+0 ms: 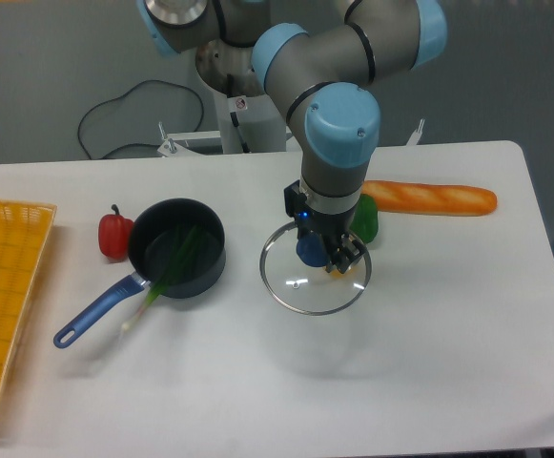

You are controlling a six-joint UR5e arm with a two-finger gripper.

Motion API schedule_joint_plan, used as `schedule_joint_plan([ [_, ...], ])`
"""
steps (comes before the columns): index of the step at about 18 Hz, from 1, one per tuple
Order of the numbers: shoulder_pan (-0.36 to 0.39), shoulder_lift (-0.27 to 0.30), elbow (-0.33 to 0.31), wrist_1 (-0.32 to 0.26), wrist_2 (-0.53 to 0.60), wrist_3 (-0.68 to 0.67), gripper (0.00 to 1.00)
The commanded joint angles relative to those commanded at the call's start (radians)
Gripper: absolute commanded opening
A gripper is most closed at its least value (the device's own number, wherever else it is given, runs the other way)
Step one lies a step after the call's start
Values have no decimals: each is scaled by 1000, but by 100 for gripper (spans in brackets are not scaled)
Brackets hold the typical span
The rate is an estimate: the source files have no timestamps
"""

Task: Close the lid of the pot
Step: 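Carry the held glass lid toward the dark blue saucepan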

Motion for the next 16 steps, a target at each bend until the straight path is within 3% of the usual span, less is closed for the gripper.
schedule_joint_plan([
  [7,-3,2,-11,3,-6,-11,48],
  [11,-11,31,-75,8,-2,-11,48],
  [16,-15,40,-84,8,-8,-60,48],
])
